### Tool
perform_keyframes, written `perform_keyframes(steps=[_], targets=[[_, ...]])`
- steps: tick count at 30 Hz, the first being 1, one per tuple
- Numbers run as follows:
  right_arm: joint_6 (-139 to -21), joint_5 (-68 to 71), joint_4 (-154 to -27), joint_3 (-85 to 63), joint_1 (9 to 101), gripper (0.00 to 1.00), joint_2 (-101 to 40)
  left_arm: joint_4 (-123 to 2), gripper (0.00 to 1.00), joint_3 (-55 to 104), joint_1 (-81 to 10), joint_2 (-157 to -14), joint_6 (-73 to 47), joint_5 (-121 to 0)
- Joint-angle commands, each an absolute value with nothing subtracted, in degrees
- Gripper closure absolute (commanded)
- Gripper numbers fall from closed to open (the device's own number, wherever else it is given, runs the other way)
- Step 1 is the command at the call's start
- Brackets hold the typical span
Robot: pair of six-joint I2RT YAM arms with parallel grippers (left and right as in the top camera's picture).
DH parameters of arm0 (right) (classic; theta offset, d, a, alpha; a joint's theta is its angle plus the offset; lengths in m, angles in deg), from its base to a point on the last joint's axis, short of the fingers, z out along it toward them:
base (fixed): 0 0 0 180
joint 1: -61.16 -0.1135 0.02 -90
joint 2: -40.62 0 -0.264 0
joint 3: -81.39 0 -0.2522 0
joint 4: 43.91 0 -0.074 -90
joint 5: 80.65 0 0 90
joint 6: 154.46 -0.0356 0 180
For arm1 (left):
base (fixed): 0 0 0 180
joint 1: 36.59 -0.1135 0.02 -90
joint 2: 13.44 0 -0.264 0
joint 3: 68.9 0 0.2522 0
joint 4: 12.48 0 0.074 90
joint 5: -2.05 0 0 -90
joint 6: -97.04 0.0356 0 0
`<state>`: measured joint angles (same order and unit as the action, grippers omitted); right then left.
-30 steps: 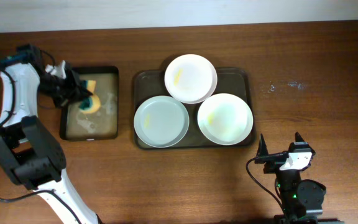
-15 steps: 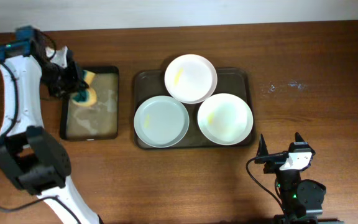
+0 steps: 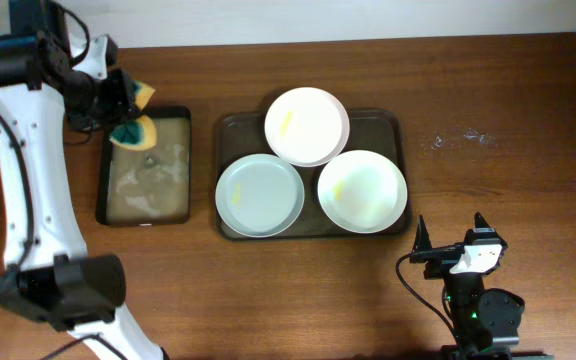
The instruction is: Clean dirty plates on tray and stack at the side
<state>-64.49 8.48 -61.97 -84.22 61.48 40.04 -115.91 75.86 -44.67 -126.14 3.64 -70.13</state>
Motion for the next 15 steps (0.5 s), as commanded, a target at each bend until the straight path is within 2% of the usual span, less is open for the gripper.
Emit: perform_keyframes(steps=[1,6,10,12,14,15], targets=[[-64.7,9.0,-62.3,-84.5,61.1,0.02,40.4,-119.9,1.00,76.0,-37.8,-124.5,0.2,-68.9],[-64.7,9.0,-62.3,-84.5,61.1,0.01,40.4,-110.4,1.00,57.9,-26.6,-124.7,-4.0,-71.2],[-64.7,9.0,-62.3,-84.5,61.1,0.01,40.4,-90.6,1.00,36.3,-18.5,-124.7,-15.2,-71.3],[-64.7,9.0,-62.3,-84.5,61.1,0.01,40.4,-79.8,1.00,28.7,-15.3,-124.7,-16.3,-71.6],[-64.7,9.0,-62.3,-84.5,61.1,0.02,40.4,-73.8,1.00,24.4,-13.3,-124.8,-18.8,-76.8],[-64.7,9.0,-62.3,-84.5,61.1,0.02,40.4,-71.7,1.00,22.0,-12.1,-124.8,-23.9,-83.7]])
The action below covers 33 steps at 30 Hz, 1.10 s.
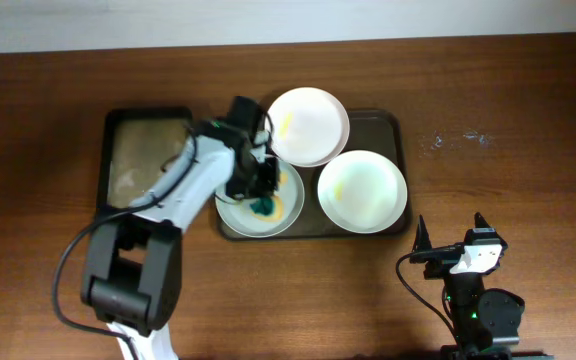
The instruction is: Clean dirty plates on tray and stack at the side
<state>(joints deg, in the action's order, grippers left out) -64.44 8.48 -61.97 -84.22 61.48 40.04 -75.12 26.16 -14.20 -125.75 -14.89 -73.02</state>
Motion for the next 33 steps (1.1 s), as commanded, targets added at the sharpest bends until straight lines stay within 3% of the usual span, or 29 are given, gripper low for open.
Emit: perform_keyframes(steps=[1,3,5,6,7,11,12,14,17,19,21,22,26,27,28,29,31,33], targets=[[-64.7,9.0,-62.3,-84.5,61.1,0.02,40.4,-70.1,1.00,20.7,-11.4,-124.8,-25.4,-86.7],[-64.7,8.8,-62.1,-84.5,61.1,0.02,40.4,-67.2,0.96,19.1,-10.5,-124.9,-25.5,-89.3],[-64.9,1.2,-61.2,-84.5,61.1,0.02,40.4,-65.5,0.72,18.8,-10.2,-125.0,-25.5,-89.3],[-64.9,-2.9,-60.9,-84.5,61.1,0.02,40.4,-64.4,0.51,18.8,-10.2,-125.0,-25.5,-89.3],[-65.2,-6.0,-60.9,-84.5,61.1,0.02,40.4,-63.6,0.46,18.8,-10.2,-125.0,-25.5,-89.3],[-67.4,-22.4,-48.0,-84.5,61.1,0.02,40.4,-65.1,0.48,22.4,-11.8,-123.6,-25.5,-89.0],[-71.0,-21.3,-41.2,-83.8,61.2,0.02,40.4,-67.0,0.46,23.9,-12.5,-122.5,-25.5,-89.1],[-75.7,-15.7,-40.0,-79.1,61.2,0.02,40.1,-71.1,0.45,27.0,-14.7,-119.0,-25.5,-89.1],[-75.0,-12.6,-53.0,-67.3,61.2,0.02,34.9,-73.6,0.43,27.9,-17.5,-112.9,-25.5,-89.0],[-72.4,-14.2,-66.3,-54.8,61.2,0.02,23.2,-75.5,0.43,27.9,-20.0,-108.4,-25.4,-87.6],[-68.3,-19.5,-81.2,-40.3,61.2,0.02,7.6,-77.8,0.25,27.9,-22.2,-105.3,-24.6,-84.9],[-67.9,-23.5,-87.1,-32.7,61.2,0.02,-1.3,-79.4,0.03,27.9,-23.1,-104.7,-24.6,-84.5],[-67.9,-47.1,-98.1,-18.5,61.2,0.02,-26.0,-84.2,0.01,27.6,-23.8,-104.7,-24.6,-84.7],[-67.9,-52.4,-95.7,-17.8,61.0,0.31,-31.8,-84.7,0.01,27.5,-23.7,-104.7,-24.6,-84.8],[-67.9,-52.5,-95.2,-17.3,60.4,0.44,-35.1,-85.1,0.00,27.5,-23.7,-104.7,-24.6,-84.8],[-67.9,-47.1,-95.2,-16.6,58.9,0.48,-38.8,-85.5,0.01,27.5,-23.8,-104.7,-24.6,-84.8],[-68.4,-29.9,-95.8,-15.2,53.4,0.30,-43.0,-85.9,0.01,27.5,-23.8,-104.7,-23.2,-84.7],[-70.9,-12.8,-98.2,-12.6,46.4,0.23,-46.4,-85.9,0.01,27.4,-23.6,-104.7,-22.9,-84.7]])
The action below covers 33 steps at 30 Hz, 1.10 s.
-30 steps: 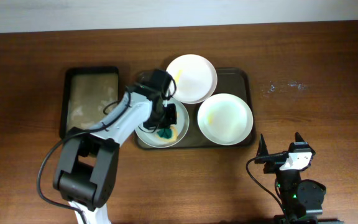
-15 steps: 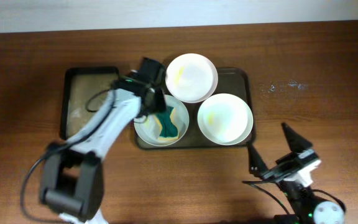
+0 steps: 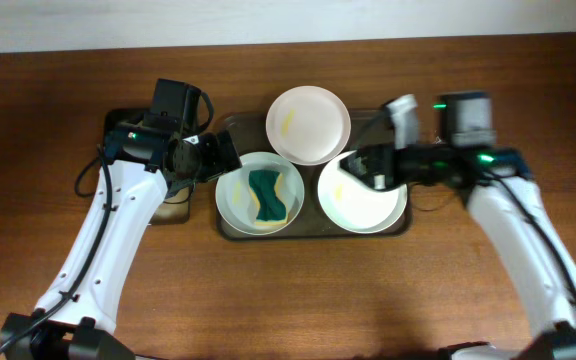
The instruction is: Clean dirty plates on tray and stack at the side
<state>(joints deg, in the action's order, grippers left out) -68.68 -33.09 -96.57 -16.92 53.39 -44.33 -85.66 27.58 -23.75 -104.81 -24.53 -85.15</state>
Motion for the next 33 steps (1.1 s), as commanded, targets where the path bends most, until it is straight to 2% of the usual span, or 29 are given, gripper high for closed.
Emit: perform_keyframes(steps=[1,3,5,7,8,9,14,24,30,33], targets=[[-75.1,-6.0,-99.8,-11.0,44.1,0.30,-48.3,-85.9,0.01,27.4,-23.6,-104.7,-22.9,-84.7],[-75.9,-2.8,-102.1,-7.0,40.8,0.33,-53.9,-86.3,0.01,27.4,-23.6,-104.7,-22.9,-84.8],[-76.0,-3.0,-99.3,-6.5,39.7,0.02,-57.7,-86.8,0.01,27.4,-23.6,-104.7,-22.9,-84.7],[-75.9,-6.8,-97.2,-6.6,38.9,0.02,-61.1,-87.0,0.01,27.4,-23.5,-104.7,-22.9,-84.7],[-75.9,-8.1,-96.0,-6.7,38.1,0.07,-63.4,-87.0,0.01,27.4,-23.5,-104.7,-22.9,-84.7],[-76.0,-8.0,-94.3,-6.7,36.7,0.38,-67.0,-87.0,0.00,27.4,-23.5,-104.7,-22.9,-84.7],[-76.1,-8.0,-90.2,-6.7,34.9,0.57,-71.4,-87.2,0.00,27.4,-23.5,-104.7,-22.9,-84.7],[-76.1,-1.1,-87.1,-7.0,33.7,0.61,-74.6,-87.8,0.00,27.4,-23.3,-104.8,-22.9,-84.7],[-77.6,-2.6,-85.3,-7.0,33.7,0.64,-78.3,-88.1,0.00,27.4,-23.3,-104.8,-22.8,-84.7],[-77.6,-2.6,-85.2,-7.0,33.7,0.74,-78.8,-88.0,0.07,27.4,-23.3,-104.8,-21.1,-84.3]])
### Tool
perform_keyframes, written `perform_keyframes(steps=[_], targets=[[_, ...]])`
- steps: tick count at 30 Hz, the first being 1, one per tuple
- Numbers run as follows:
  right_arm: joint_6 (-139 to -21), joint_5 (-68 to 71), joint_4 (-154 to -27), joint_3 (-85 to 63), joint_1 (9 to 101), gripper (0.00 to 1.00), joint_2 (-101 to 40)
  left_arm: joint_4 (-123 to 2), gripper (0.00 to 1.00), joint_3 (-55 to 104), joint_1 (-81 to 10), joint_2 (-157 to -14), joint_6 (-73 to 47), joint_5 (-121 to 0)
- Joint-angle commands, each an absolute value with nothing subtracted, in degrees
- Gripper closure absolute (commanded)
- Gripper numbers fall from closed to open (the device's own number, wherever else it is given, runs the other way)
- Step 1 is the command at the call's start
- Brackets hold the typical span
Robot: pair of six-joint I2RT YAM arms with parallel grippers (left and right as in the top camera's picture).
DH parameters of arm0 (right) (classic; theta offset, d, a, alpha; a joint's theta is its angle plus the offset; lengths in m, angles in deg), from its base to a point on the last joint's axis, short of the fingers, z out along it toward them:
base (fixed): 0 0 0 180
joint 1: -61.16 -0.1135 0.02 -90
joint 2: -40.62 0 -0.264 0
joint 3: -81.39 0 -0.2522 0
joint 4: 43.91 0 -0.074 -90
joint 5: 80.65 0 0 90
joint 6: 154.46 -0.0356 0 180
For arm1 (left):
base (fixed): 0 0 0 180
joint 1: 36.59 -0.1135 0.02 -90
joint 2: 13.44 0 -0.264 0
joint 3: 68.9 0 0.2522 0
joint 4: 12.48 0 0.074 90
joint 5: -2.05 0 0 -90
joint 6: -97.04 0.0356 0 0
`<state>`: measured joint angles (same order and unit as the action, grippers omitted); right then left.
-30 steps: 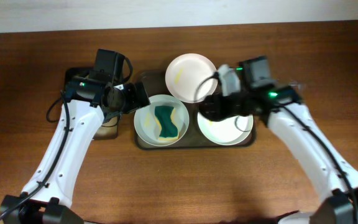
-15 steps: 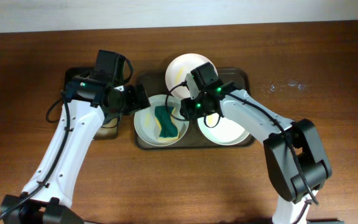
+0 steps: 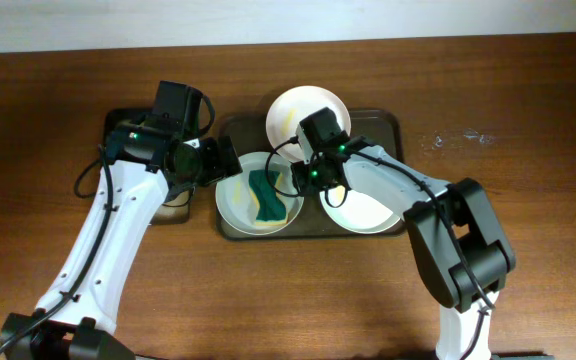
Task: Clean dirty plates on tray and stack at the side
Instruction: 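Hold the grey-blue plate rim with the right gripper and scrub with sponge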
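Observation:
Three white plates sit on the dark tray (image 3: 388, 125). The front-left plate (image 3: 243, 212) holds a green and yellow sponge (image 3: 265, 197), lying loose on a yellowish smear. My left gripper (image 3: 230, 160) stands at that plate's left rim, open and holding nothing. My right gripper (image 3: 301, 177) hangs over the same plate's right rim, just right of the sponge; its jaws cannot be made out. The back plate (image 3: 290, 112) has a yellow streak. The right arm partly covers it and the right plate (image 3: 373, 208).
A shallow black basin (image 3: 128, 125) of soapy water lies left of the tray, mostly under my left arm. Bare wooden table (image 3: 508, 200) stretches right of the tray, with a few water drops (image 3: 458, 138) at the back right.
My right gripper has moved left, from above the right plate to the right rim of the front-left plate beside the sponge. The left gripper and the sponge have hardly moved.
At first my left gripper held the sponge over the soapy basin while the right arm was parked at the front. Then the left pressed the sponge onto the front-left plate. Later the sponge lay loose there and the right arm had reached over the tray, now beside the sponge.

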<state>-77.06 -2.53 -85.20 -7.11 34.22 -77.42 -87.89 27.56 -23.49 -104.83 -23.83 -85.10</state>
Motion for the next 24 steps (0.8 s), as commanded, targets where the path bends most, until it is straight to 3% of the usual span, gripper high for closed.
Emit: perform_keyframes(steps=[1,3,6,8,11,16,23,24], targets=[[-77.6,-2.6,-85.3,-7.0,33.7,0.77,-78.8,-88.1,0.10,27.4,-23.3,-104.8,-21.1,-84.3],[-78.4,-2.6,-85.4,-7.0,33.7,0.78,-78.8,-88.0,0.37,27.0,-23.0,-104.8,-21.1,-83.7],[-78.5,-2.9,-85.9,-7.0,33.7,0.82,-78.8,-85.6,0.60,23.5,-21.8,-104.9,-21.2,-81.5],[-78.5,-2.9,-86.4,-7.0,33.7,0.82,-78.8,-80.7,0.58,19.2,-20.3,-105.3,-21.1,-79.2],[-78.5,-2.9,-86.8,-7.0,33.7,0.82,-78.8,-73.9,0.45,14.5,-18.5,-105.5,-21.2,-77.6],[-78.5,-2.9,-86.9,-7.0,33.7,0.82,-78.8,-60.6,0.47,7.7,-15.9,-108.7,-22.3,-77.2],[-78.5,-2.8,-87.3,-7.0,33.7,0.82,-78.8,-53.2,0.51,6.8,-15.7,-118.1,-24.0,-77.2],[-78.5,-2.8,-87.3,-7.0,33.7,0.82,-78.8,-52.9,0.55,6.8,-15.7,-119.2,-24.0,-77.2]])
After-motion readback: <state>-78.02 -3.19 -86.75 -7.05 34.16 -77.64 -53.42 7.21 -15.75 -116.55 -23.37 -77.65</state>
